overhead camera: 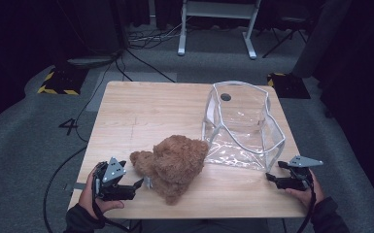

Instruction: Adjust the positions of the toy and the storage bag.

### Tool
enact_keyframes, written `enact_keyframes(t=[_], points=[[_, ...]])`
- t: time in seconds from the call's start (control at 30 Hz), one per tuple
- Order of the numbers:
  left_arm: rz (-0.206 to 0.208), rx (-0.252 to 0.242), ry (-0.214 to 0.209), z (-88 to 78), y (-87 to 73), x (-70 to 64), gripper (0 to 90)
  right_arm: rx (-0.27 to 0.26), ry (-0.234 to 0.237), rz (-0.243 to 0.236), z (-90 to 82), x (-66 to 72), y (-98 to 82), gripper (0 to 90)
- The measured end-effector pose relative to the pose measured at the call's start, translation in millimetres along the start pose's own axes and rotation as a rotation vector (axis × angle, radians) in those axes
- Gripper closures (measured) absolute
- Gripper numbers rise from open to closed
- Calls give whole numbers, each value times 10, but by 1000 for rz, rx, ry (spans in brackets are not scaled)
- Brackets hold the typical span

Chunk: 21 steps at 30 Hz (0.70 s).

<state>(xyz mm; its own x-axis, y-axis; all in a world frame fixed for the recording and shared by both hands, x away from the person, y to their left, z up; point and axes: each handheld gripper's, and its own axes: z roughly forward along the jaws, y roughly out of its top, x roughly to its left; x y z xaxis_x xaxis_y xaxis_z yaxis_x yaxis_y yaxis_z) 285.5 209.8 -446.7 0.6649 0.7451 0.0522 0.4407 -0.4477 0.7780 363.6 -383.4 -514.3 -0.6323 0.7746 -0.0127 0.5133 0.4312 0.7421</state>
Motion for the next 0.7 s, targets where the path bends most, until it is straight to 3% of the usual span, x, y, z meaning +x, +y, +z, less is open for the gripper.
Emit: enact_keyframes(t=[0.27, 0.43, 0.7], points=[[70, -33, -28, -46, 224, -193, 160, 0, 0, 0, 0, 0, 0, 209], [90, -38, -32, -56, 310, -257, 158, 0, 0, 0, 0, 0, 0, 209], [117, -50, -75, -19, 459, -343, 157, 0, 0, 0, 0, 0, 0, 209]])
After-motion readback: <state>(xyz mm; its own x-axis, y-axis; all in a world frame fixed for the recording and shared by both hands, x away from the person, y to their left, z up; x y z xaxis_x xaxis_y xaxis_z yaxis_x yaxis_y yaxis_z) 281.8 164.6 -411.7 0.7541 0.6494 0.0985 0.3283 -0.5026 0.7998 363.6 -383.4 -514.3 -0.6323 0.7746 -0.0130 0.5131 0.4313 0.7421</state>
